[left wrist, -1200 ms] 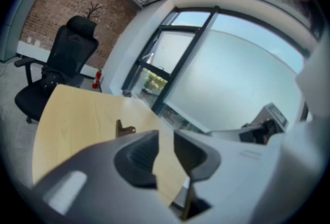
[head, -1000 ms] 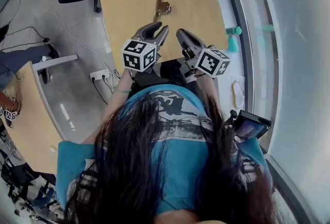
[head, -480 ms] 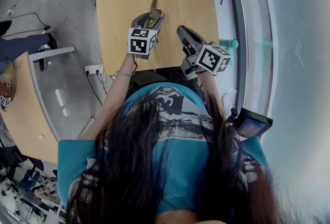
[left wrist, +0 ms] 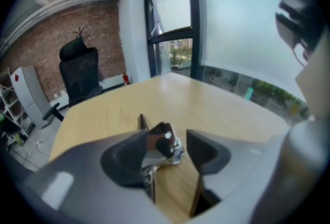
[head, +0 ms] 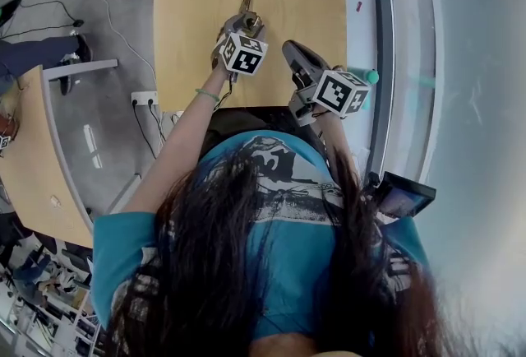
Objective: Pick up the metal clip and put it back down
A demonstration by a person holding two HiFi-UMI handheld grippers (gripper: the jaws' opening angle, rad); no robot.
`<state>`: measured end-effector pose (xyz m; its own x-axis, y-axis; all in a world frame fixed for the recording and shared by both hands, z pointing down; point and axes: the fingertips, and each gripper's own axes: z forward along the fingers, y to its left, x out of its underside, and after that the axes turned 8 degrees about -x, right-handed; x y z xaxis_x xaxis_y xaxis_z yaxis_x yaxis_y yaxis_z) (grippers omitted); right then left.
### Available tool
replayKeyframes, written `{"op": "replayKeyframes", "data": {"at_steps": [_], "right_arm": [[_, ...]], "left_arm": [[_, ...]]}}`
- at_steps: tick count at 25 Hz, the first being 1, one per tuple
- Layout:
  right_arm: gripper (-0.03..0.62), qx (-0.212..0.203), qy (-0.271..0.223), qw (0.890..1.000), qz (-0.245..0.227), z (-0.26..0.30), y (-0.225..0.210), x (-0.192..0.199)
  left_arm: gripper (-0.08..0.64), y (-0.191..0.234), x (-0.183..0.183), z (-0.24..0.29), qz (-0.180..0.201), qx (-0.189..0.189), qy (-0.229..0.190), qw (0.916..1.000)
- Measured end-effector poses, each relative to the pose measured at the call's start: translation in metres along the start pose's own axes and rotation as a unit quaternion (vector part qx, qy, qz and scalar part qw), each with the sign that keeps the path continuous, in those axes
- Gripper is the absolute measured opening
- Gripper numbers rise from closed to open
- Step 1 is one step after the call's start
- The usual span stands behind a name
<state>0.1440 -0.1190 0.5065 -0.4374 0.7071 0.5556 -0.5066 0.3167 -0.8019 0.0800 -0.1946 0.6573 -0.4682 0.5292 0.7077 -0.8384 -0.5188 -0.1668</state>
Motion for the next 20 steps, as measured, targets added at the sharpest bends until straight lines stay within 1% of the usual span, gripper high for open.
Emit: {"op": "replayKeyframes", "data": {"at_steps": [3,5,9,11,14,17,20], "right_arm": [[0.032,0.005,0.003,1.000,0.000,-0.006,-0.004,0.000],[0.032,0.011,0.004,1.000,0.001,-0.008,-0.007,0.000],[0.032,0.018,0.002,1.000,0.002,-0.011,-0.010,0.000],[0.031,0.022,0.002,1.000,0.003,-0.012,-0.012,0.001],[0.031,0.032,-0.001,0.999,0.006,-0.016,-0.019,0.002],[0.031,0.038,-0.005,0.999,0.009,-0.019,-0.023,0.001],[0.031,0.036,-0.005,0.999,0.008,-0.019,-0.022,0.001]], "left_arm": [[0.242,0.010,-0.003,0.005,-0.010,-0.037,-0.008,0.9993],[0.242,0.016,0.001,0.009,-0.018,-0.049,0.000,0.9986],[0.241,0.026,0.015,0.017,-0.021,-0.067,0.024,0.9973],[0.197,0.033,0.019,0.019,-0.031,-0.077,0.027,0.9962],[0.180,0.039,0.020,0.019,-0.040,-0.085,0.028,0.9952],[0.145,0.043,0.019,0.016,-0.050,-0.089,0.028,0.9944],[0.129,0.046,0.016,0.010,-0.091,-0.076,0.024,0.9926]]}}
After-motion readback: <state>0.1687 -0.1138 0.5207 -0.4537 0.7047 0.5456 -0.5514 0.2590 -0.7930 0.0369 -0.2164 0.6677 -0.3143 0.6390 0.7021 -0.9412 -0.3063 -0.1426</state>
